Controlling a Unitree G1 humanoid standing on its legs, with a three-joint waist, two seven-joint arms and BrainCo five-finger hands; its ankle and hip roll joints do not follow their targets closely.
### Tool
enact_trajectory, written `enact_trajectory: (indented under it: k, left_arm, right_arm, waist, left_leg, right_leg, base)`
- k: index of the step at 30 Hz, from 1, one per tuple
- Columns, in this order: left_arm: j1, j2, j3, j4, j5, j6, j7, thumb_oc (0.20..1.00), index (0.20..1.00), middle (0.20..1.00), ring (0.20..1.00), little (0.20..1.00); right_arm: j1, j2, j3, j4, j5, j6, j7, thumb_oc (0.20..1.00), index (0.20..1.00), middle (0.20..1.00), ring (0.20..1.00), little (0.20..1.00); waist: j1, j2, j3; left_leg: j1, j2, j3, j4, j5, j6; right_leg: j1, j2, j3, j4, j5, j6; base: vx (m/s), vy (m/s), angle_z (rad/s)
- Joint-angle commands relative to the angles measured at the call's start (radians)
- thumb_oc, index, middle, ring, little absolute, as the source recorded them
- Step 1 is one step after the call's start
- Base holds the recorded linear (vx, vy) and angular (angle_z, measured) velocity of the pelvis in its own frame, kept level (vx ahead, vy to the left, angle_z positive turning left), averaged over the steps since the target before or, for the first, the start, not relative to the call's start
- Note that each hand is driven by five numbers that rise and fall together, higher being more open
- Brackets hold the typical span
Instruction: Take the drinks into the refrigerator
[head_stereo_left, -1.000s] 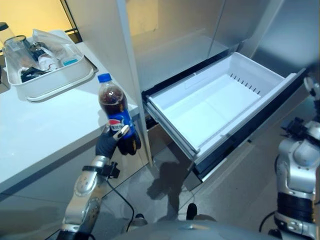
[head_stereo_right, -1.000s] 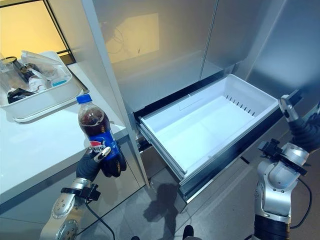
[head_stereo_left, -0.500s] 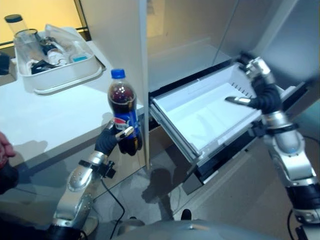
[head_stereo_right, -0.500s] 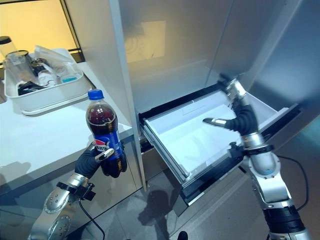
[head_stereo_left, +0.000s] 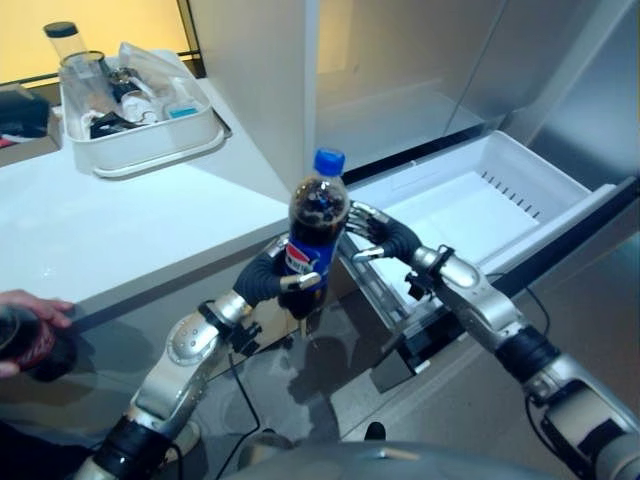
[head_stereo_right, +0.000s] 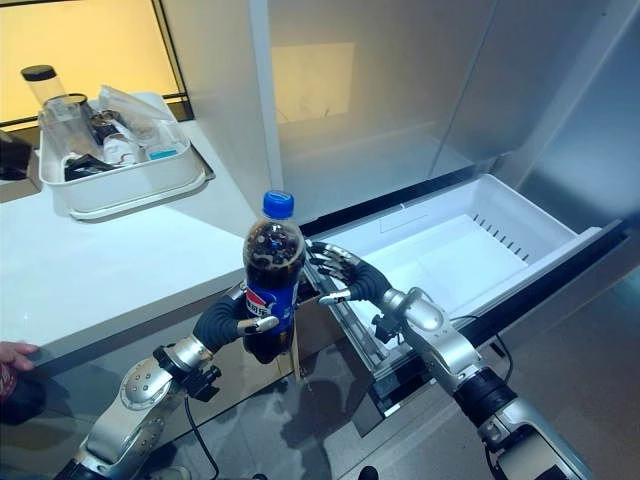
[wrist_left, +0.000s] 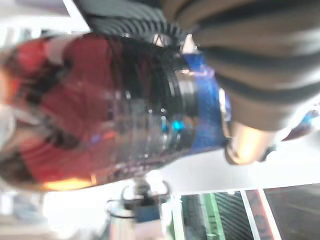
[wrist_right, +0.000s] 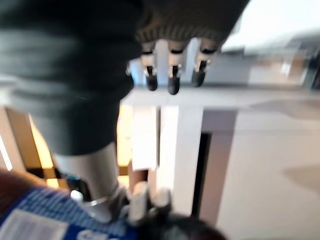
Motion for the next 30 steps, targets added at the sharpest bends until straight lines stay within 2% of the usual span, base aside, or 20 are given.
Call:
enact_trajectory:
  k: [1, 10, 14, 15, 25, 27, 28, 30]
  left_arm:
    - [-0.132, -0.032, -0.040, -0.026, 0.031, -0.134, 0.016, 0.200, 0.200, 0.200, 0.200, 0.200]
    - [-0.174, -0.037, -0.097, 0.060, 0.105, -0.122, 0.027, 0.200, 0.200, 0.200, 0.200, 0.200]
    - [-0.213, -0.064, -0.128, 0.103, 0.123, -0.118, 0.046, 0.200, 0.200, 0.200, 0.200, 0.200]
    - [-0.240, -0.077, -0.150, 0.118, 0.129, -0.113, 0.052, 0.200, 0.200, 0.200, 0.200, 0.200]
    - [-0.292, -0.129, -0.184, 0.072, 0.064, -0.092, 0.055, 0.200, 0.200, 0.200, 0.200, 0.200]
    - [-0.293, -0.134, -0.185, 0.071, 0.058, -0.090, 0.055, 0.200, 0.200, 0.200, 0.200, 0.200]
    - [-0.292, -0.140, -0.186, 0.067, 0.045, -0.087, 0.055, 0.200, 0.200, 0.200, 0.200, 0.200]
    - [-0.285, -0.146, -0.183, 0.063, 0.036, -0.082, 0.056, 0.200, 0.200, 0.200, 0.200, 0.200]
  right_arm:
    - [-0.123, 0.004, 0.021, -0.072, 0.112, -0.034, 0.028, 1.000, 1.000, 1.000, 1.000, 1.000]
    - [-0.165, 0.090, 0.030, -0.086, 0.115, -0.042, 0.002, 1.000, 1.000, 1.000, 1.000, 1.000]
    - [-0.213, 0.146, 0.051, -0.037, 0.101, -0.042, -0.018, 1.000, 1.000, 1.000, 1.000, 1.000]
    - [-0.235, 0.186, 0.063, 0.006, 0.083, -0.038, -0.037, 1.000, 1.000, 1.000, 1.000, 1.000]
    - [-0.245, 0.319, 0.063, 0.198, -0.024, -0.053, -0.116, 1.000, 1.000, 1.000, 1.000, 1.000]
    - [-0.238, 0.323, 0.063, 0.201, -0.035, -0.053, -0.121, 1.000, 1.000, 1.000, 1.000, 1.000]
    - [-0.228, 0.328, 0.057, 0.212, -0.055, -0.060, -0.139, 0.200, 0.200, 0.200, 0.200, 0.200]
    - [-0.224, 0.326, 0.049, 0.199, -0.091, -0.068, -0.156, 0.200, 0.200, 0.200, 0.200, 0.200]
  waist:
    - [0.016, 0.010, -0.025]
    - [0.017, 0.016, -0.031]
    - [0.018, 0.016, -0.035]
    - [0.019, 0.017, -0.038]
    - [0.025, 0.016, -0.041]
    - [0.024, 0.017, -0.041]
    - [0.025, 0.016, -0.041]
    - [0.024, 0.017, -0.041]
  left_leg:
    - [-0.016, -0.078, -0.025, 0.001, -0.066, 0.075]
    - [-0.012, -0.076, -0.028, 0.001, -0.069, 0.076]
    - [-0.009, -0.075, -0.026, 0.001, -0.070, 0.075]
    - [-0.009, -0.074, -0.024, 0.001, -0.071, 0.075]
    - [-0.009, -0.072, -0.029, 0.001, -0.072, 0.075]
    - [-0.010, -0.072, -0.030, 0.001, -0.072, 0.076]
    - [-0.011, -0.074, -0.031, 0.001, -0.072, 0.076]
    - [-0.012, -0.074, -0.032, 0.001, -0.072, 0.076]
  right_leg:
    - [0.007, 0.012, -0.045, 0.090, -0.049, 0.022]
    - [0.011, 0.011, -0.047, 0.090, -0.052, 0.021]
    - [0.013, 0.012, -0.045, 0.088, -0.054, 0.020]
    - [0.016, 0.013, -0.045, 0.086, -0.054, 0.020]
    - [0.021, 0.015, -0.046, 0.082, -0.054, 0.018]
    - [0.021, 0.015, -0.047, 0.082, -0.055, 0.018]
    - [0.021, 0.015, -0.047, 0.083, -0.056, 0.019]
    - [0.021, 0.014, -0.048, 0.082, -0.056, 0.019]
  base:
    - [0.00, 0.000, 0.00]
    - [0.00, -0.001, 0.00]
    - [0.00, 0.000, 0.00]
    - [0.00, 0.000, 0.00]
    - [0.00, 0.000, 0.00]
    - [0.00, 0.000, 0.00]
    - [0.00, 0.000, 0.00]
    - [0.00, 0.000, 0.00]
